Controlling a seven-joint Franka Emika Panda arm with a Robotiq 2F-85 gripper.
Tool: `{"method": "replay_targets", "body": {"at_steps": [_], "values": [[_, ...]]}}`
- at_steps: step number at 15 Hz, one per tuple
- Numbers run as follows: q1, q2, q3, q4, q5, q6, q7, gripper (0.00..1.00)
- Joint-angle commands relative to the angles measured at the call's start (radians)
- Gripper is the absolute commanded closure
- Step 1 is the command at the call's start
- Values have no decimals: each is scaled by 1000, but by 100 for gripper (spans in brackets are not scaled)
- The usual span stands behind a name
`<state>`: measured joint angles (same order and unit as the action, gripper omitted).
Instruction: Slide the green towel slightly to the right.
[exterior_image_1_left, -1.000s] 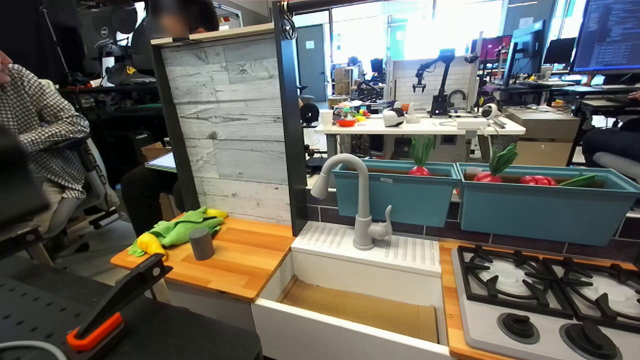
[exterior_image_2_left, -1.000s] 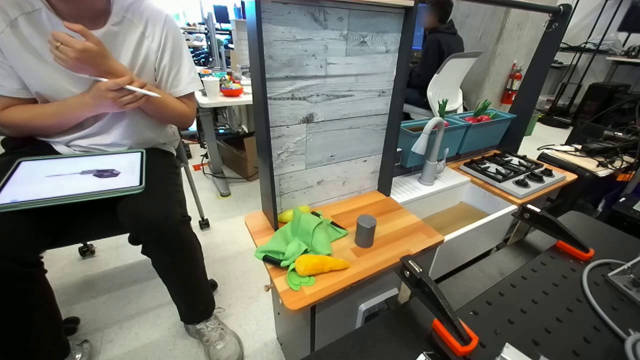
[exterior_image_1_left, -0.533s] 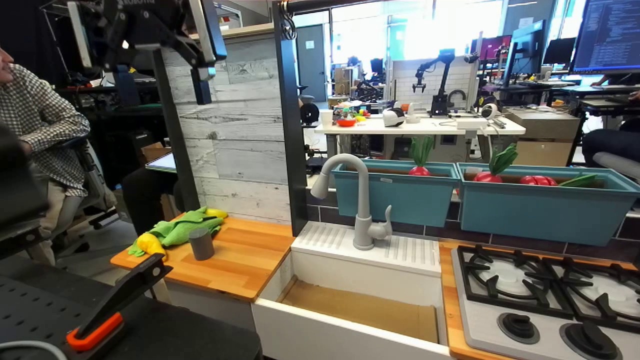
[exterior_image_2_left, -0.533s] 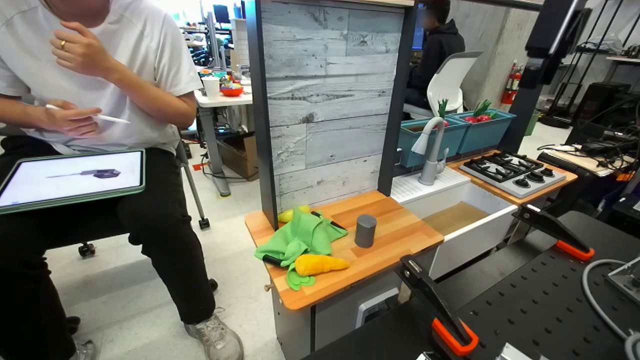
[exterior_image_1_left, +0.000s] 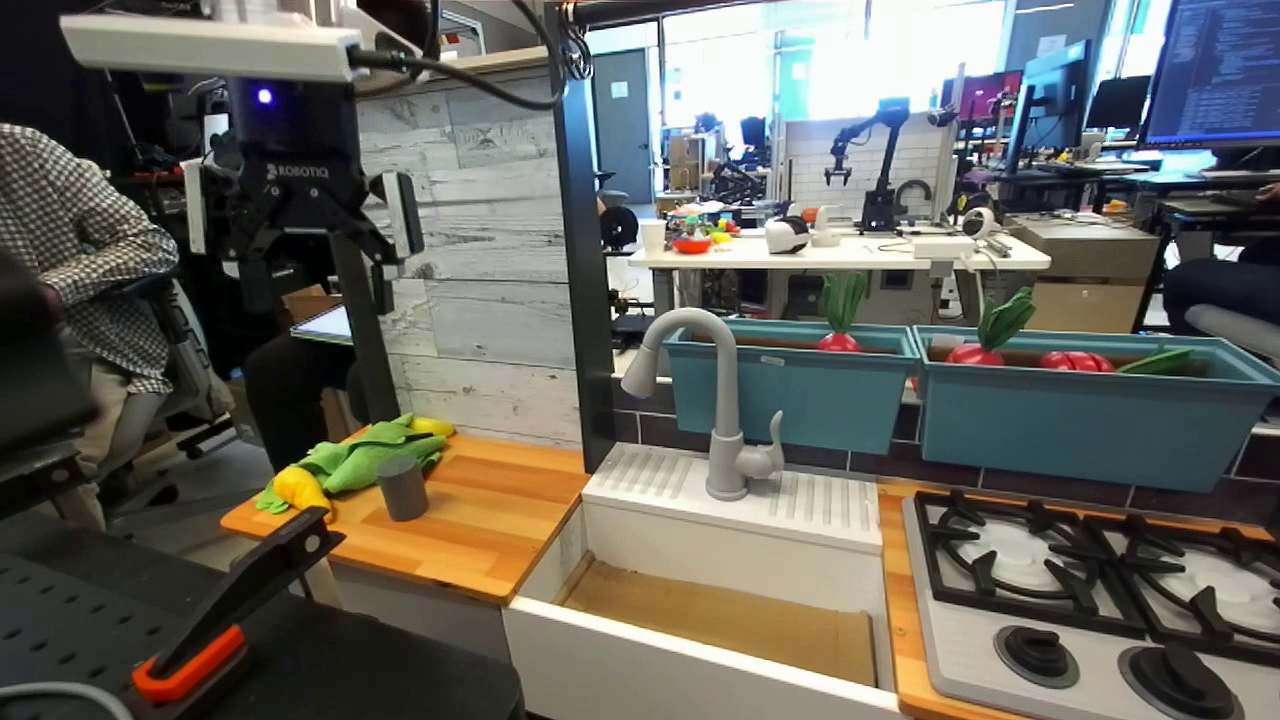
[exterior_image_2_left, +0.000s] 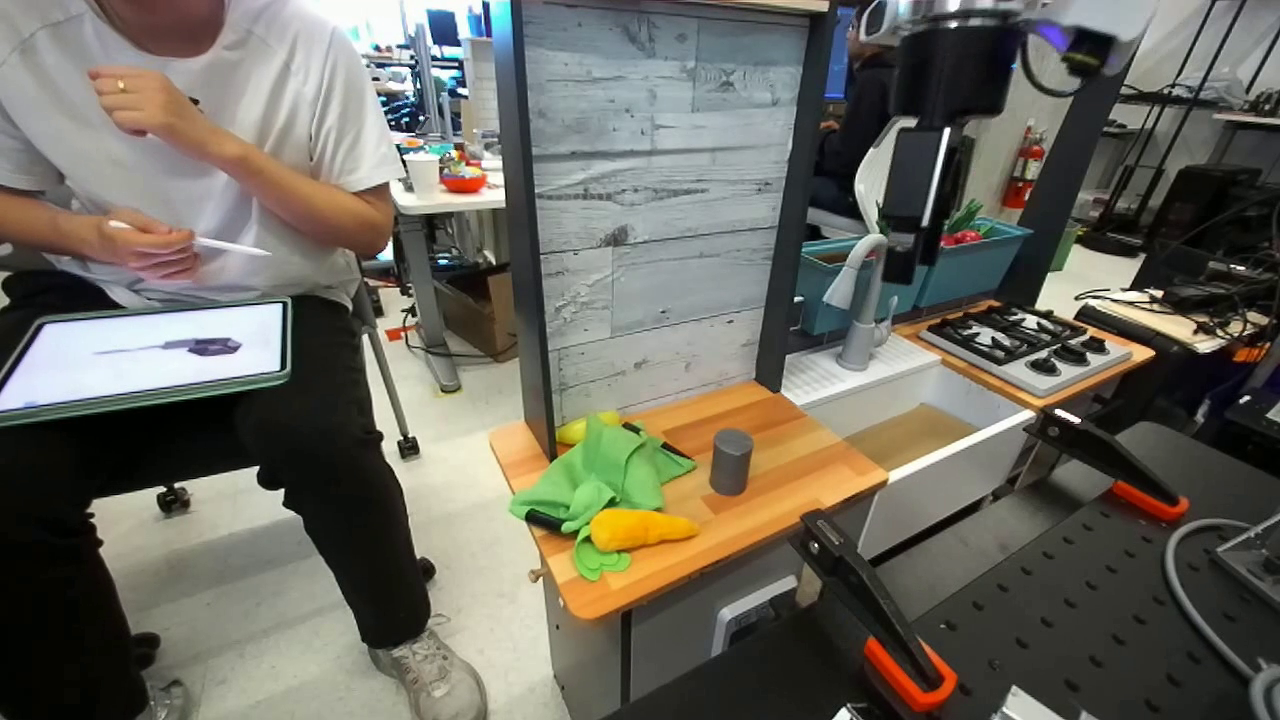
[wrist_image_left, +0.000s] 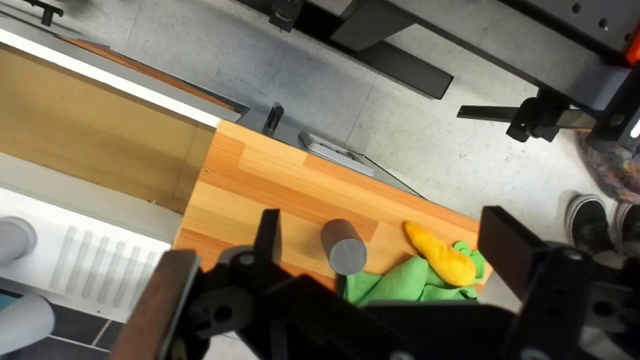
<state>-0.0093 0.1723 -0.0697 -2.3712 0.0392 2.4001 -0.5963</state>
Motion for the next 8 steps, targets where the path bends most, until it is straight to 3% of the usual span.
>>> {"method": "replay_targets", "body": {"at_steps": [1,8], "values": [[-6,157,79,111,-11,30,-6,0],[17,405,164,282,-96,69,40,0]]}}
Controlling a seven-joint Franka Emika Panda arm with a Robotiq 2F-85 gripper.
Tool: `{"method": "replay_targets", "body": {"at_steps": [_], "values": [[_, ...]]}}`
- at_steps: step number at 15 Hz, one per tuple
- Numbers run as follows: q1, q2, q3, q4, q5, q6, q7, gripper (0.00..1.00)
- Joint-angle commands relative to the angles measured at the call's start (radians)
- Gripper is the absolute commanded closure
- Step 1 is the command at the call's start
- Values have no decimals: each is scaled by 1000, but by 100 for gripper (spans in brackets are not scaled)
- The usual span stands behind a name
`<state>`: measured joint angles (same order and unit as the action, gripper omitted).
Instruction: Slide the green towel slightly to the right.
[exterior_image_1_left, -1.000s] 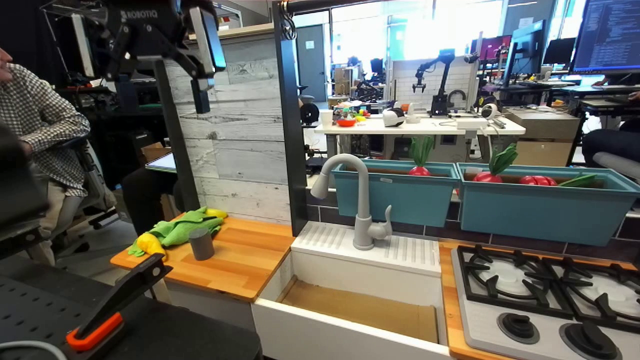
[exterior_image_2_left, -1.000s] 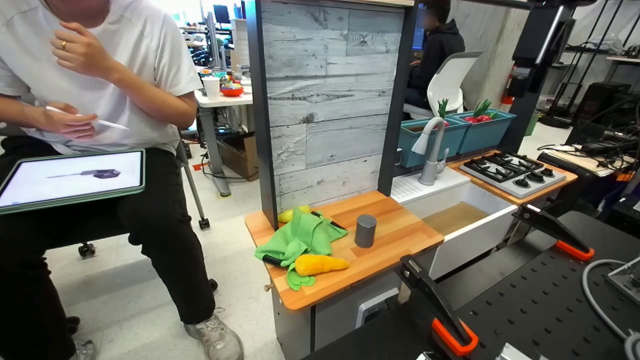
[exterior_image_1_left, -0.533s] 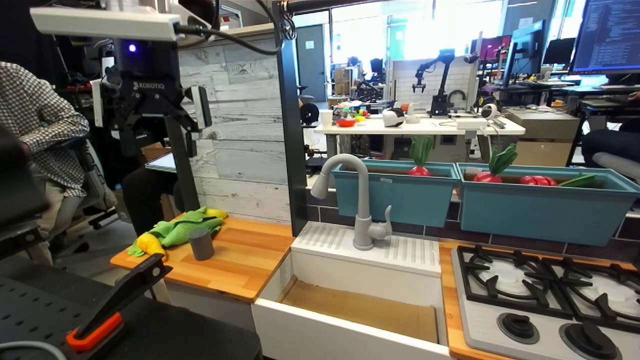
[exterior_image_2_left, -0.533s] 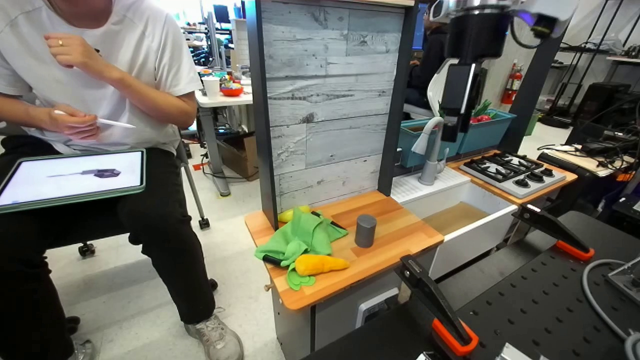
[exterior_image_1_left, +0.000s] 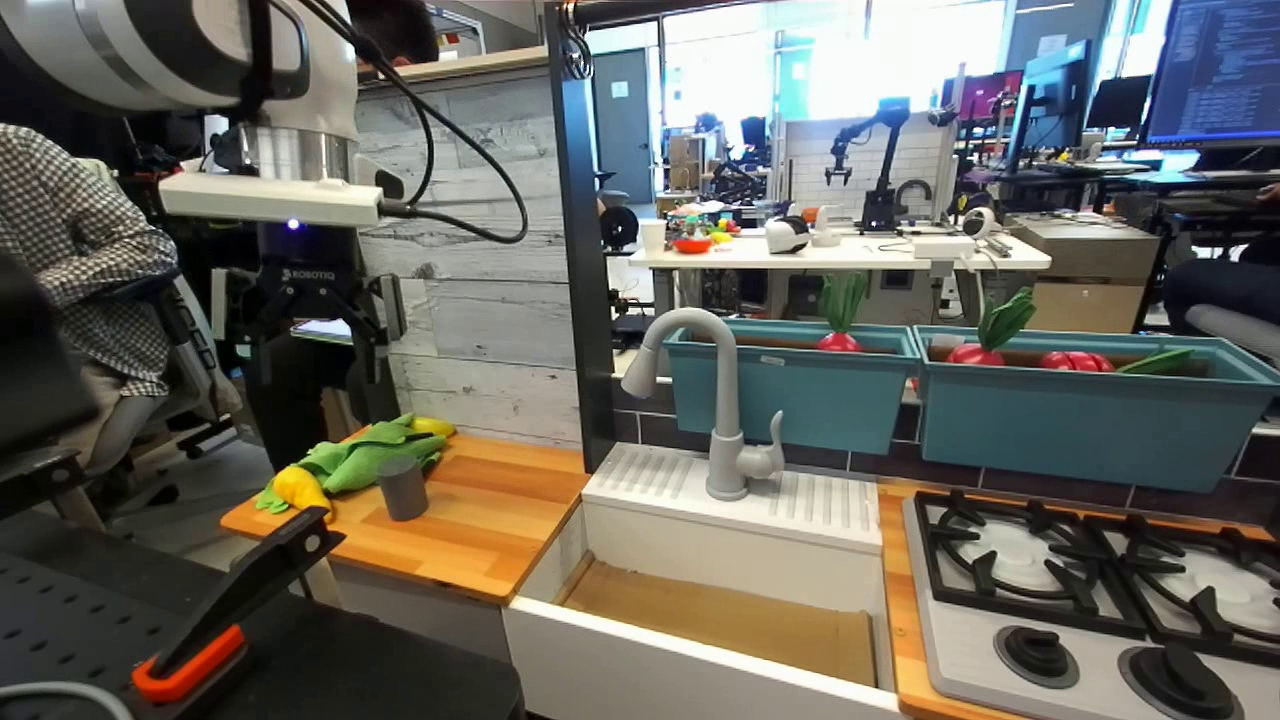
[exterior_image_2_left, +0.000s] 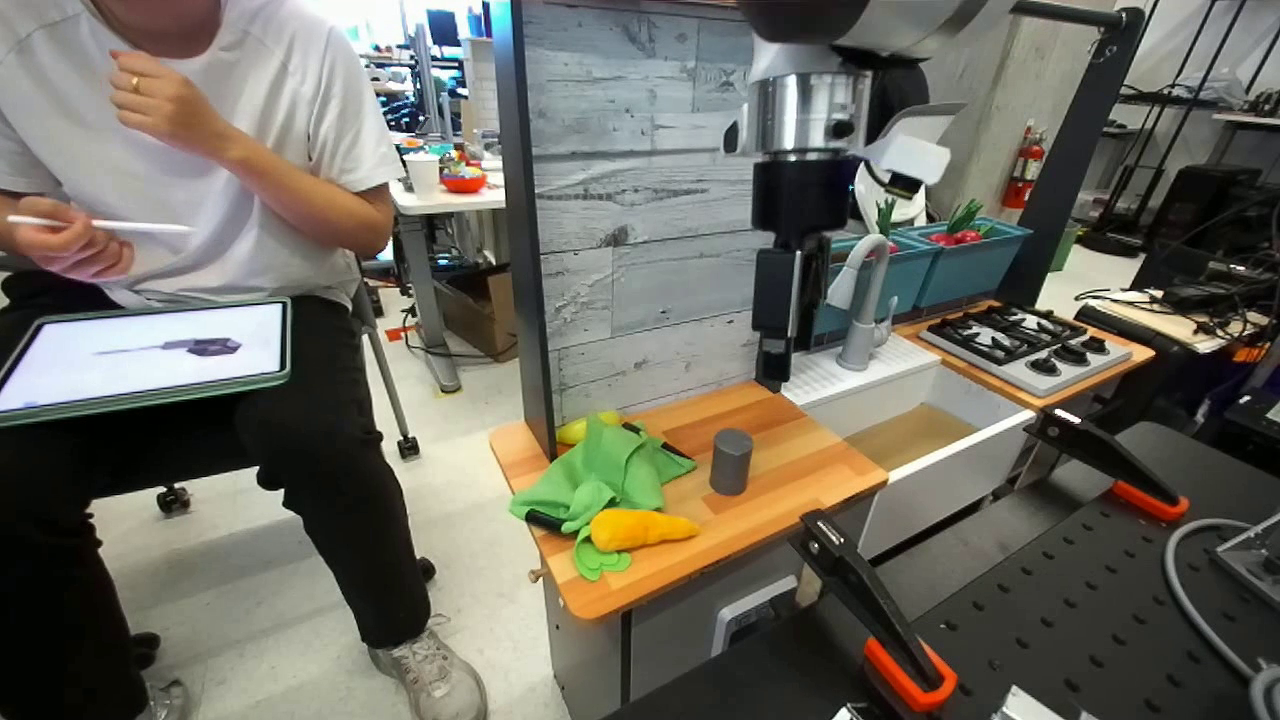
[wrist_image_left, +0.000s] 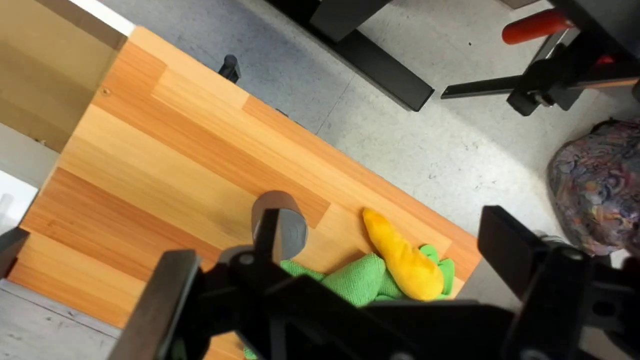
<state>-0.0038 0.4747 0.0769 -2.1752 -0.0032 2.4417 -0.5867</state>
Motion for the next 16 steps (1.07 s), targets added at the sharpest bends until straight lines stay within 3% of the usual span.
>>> {"method": "replay_targets", "body": {"at_steps": [1,10,15,16], "values": [[19,134,21,111,-73,34,43,0],[94,350,51,291,-199,84,115,0],[122,411,50,361,-223,59,106,0],[104,384,64,321,-205,69,110,0]]}}
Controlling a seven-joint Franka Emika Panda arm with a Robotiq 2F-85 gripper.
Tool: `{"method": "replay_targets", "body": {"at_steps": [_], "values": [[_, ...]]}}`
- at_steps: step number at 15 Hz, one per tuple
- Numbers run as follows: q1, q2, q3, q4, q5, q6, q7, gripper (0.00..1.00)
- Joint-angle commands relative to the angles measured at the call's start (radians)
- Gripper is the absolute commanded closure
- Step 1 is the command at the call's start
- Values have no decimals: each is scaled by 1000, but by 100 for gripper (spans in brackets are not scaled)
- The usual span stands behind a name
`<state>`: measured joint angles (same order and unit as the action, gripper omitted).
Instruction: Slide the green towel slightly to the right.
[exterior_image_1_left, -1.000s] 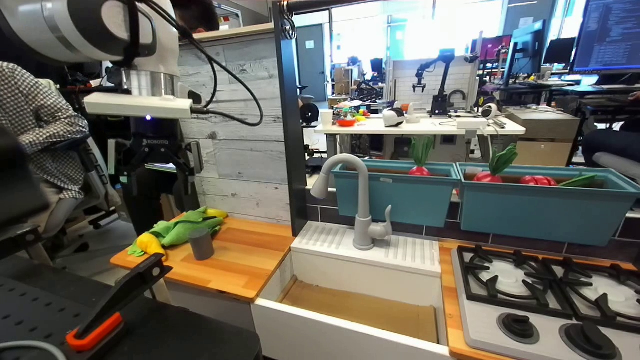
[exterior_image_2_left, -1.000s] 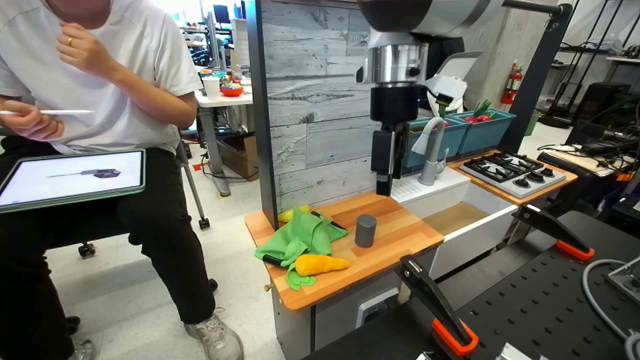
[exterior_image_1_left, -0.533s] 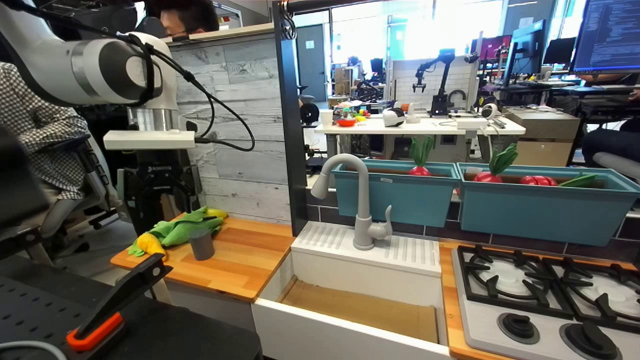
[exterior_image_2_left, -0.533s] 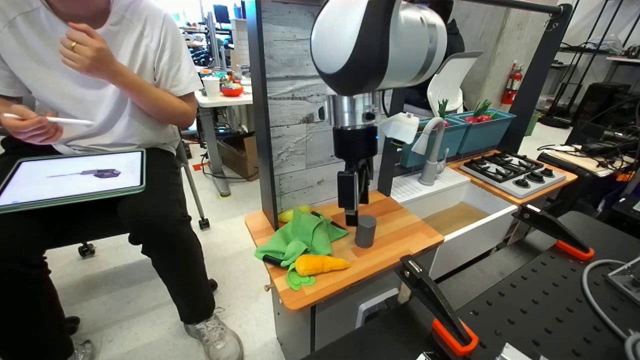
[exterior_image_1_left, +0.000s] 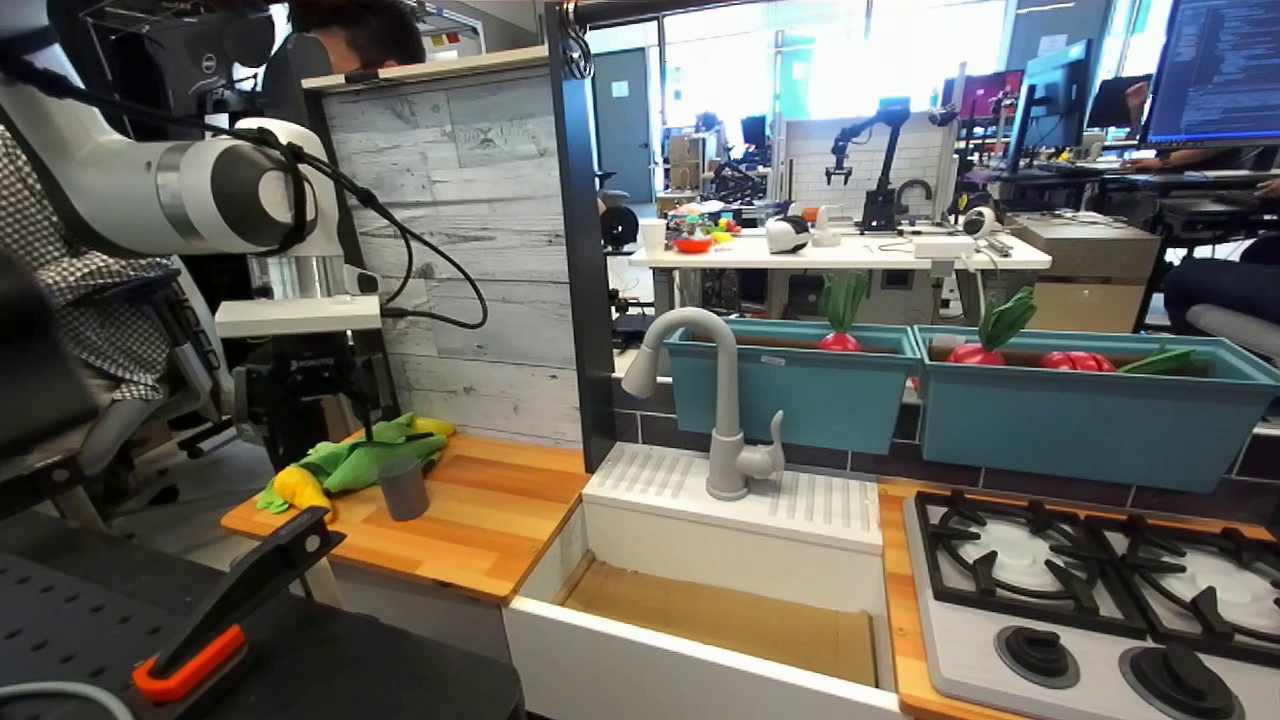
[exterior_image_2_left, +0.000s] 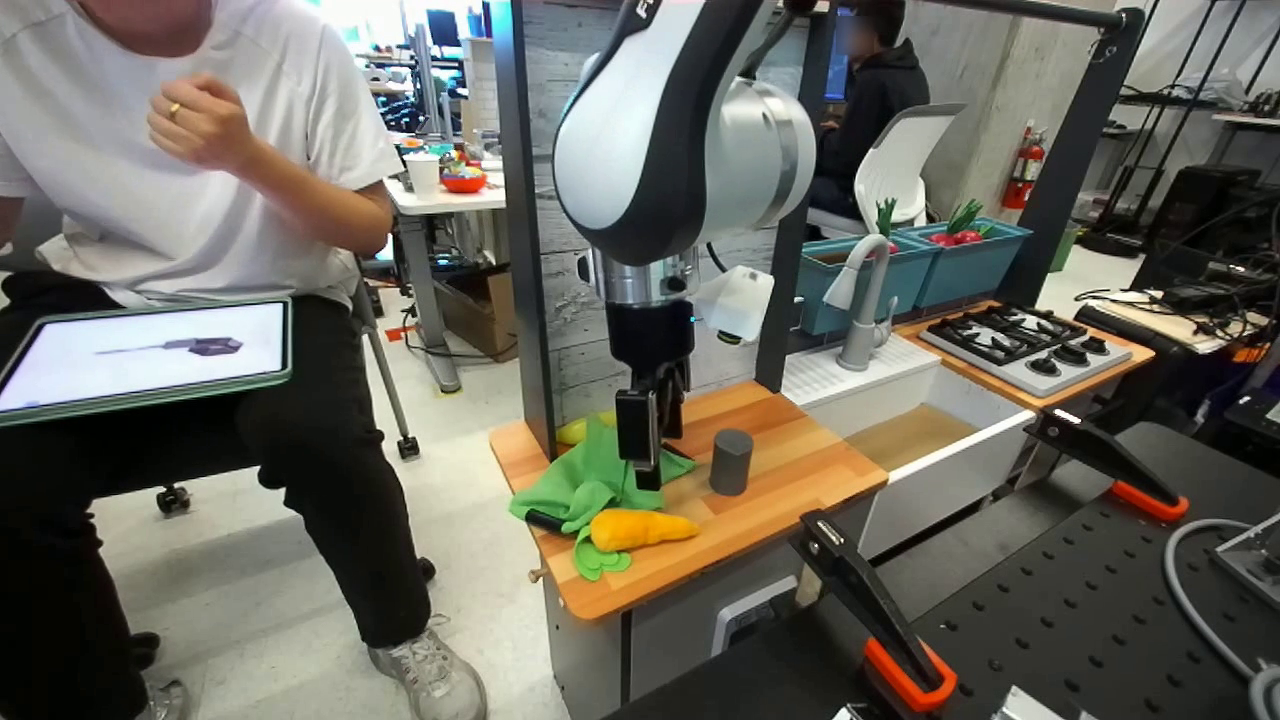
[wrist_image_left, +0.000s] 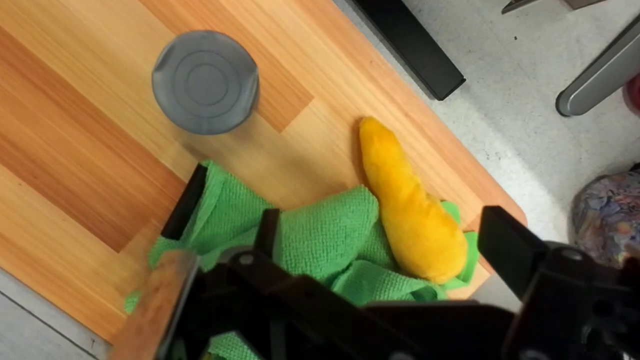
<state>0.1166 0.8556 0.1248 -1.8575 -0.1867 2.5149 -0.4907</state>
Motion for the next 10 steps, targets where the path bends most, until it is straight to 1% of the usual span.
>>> {"method": "replay_targets", "body": {"at_steps": [1,10], "values": [[-14,12,16,13,-28,-5,14,0],[-17,23,17,25,-25,2,24,0]]}}
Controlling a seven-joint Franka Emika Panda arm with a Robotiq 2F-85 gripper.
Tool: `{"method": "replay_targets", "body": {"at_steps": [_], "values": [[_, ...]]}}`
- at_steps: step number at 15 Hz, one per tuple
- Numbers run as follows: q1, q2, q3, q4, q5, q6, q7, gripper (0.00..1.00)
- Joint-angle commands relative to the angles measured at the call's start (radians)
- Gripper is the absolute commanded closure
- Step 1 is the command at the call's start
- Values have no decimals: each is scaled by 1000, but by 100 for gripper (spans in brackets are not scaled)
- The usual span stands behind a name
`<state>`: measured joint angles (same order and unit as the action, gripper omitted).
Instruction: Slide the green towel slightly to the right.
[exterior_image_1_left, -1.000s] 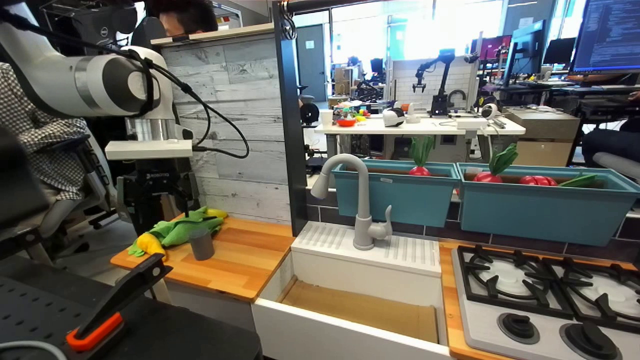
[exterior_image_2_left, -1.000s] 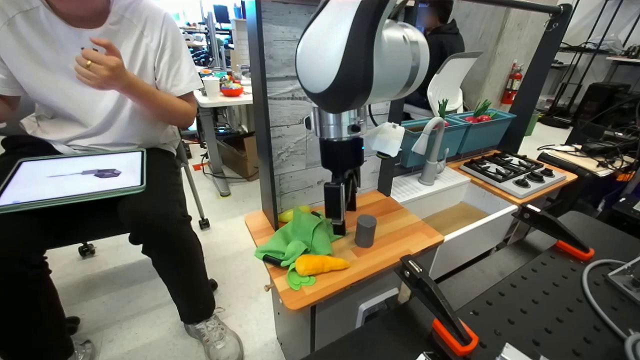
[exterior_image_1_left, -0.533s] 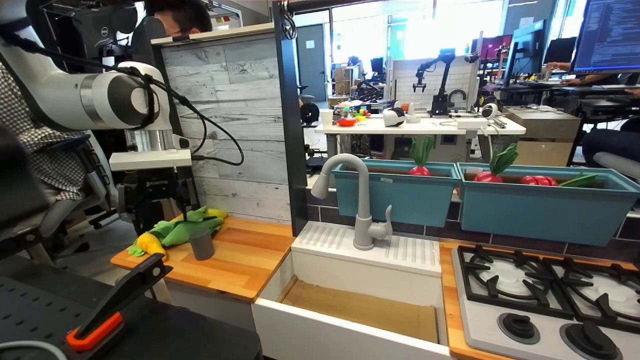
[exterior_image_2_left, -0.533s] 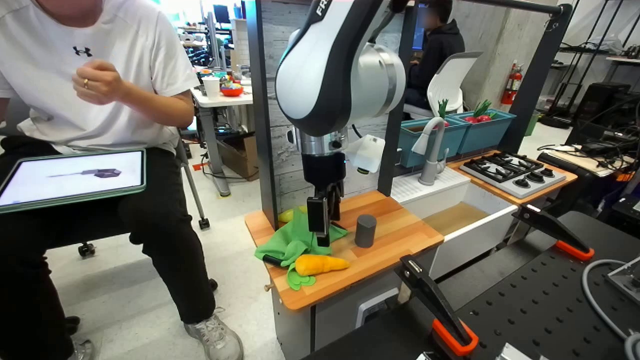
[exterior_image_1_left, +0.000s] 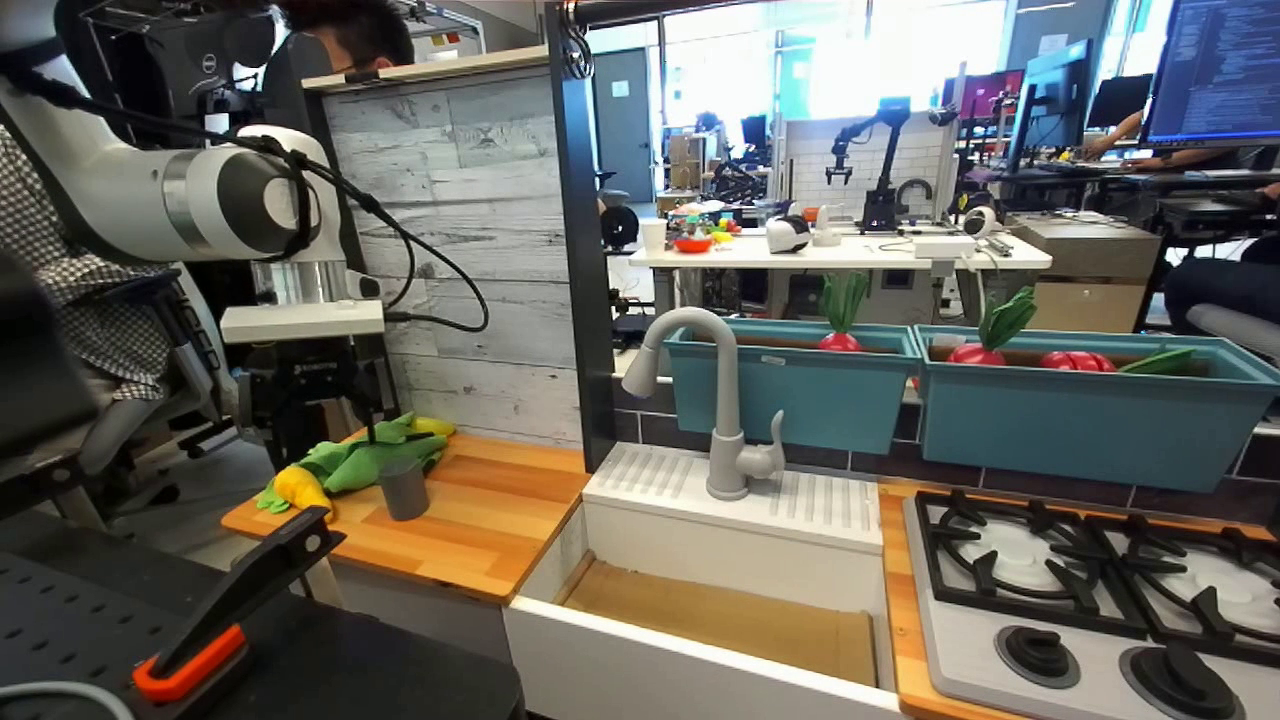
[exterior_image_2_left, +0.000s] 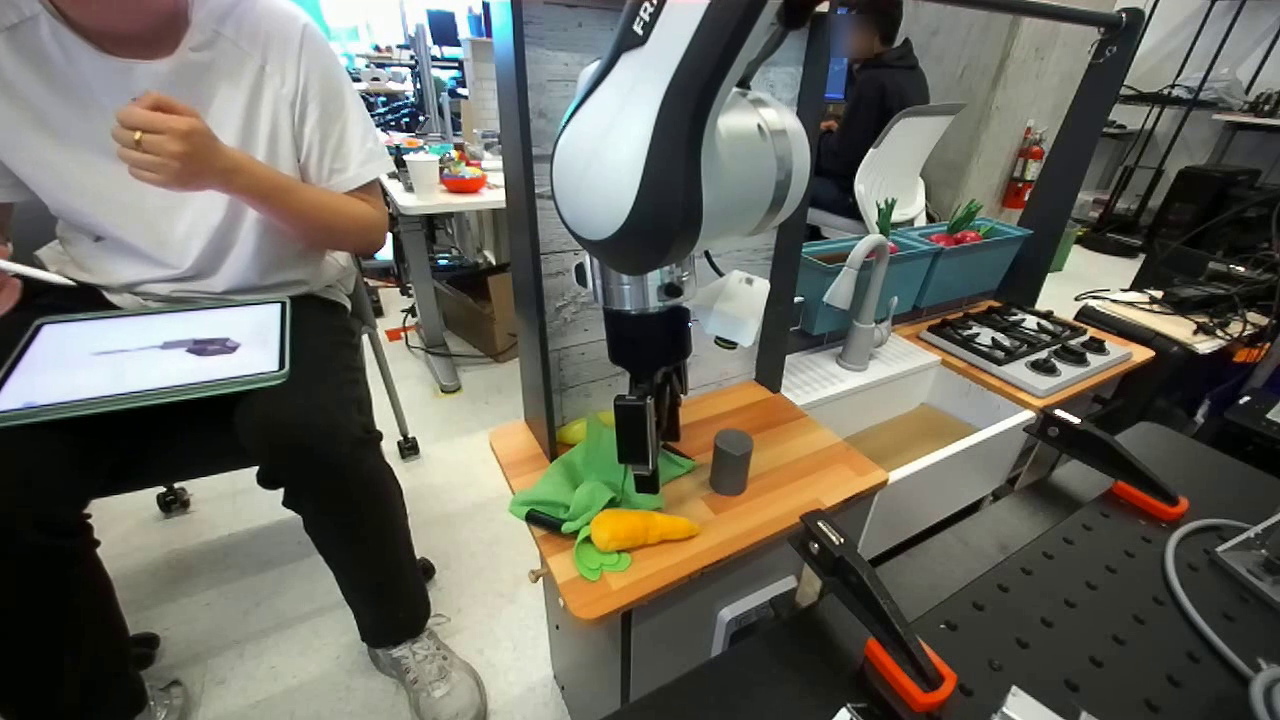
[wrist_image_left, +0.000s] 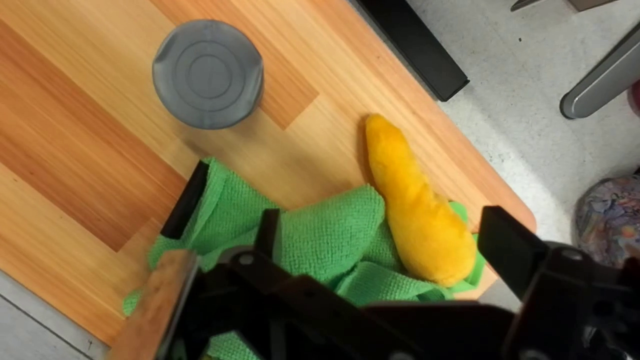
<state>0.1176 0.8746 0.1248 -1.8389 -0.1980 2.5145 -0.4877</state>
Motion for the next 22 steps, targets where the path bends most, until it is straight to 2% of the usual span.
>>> {"method": "replay_targets", "body": {"at_steps": [1,14,22], "values": [[-21,5,20,9,-11,6,21,0],[3,68,3,46,1,184,178,0],[16,173,-23,116,3,211,249,0]]}}
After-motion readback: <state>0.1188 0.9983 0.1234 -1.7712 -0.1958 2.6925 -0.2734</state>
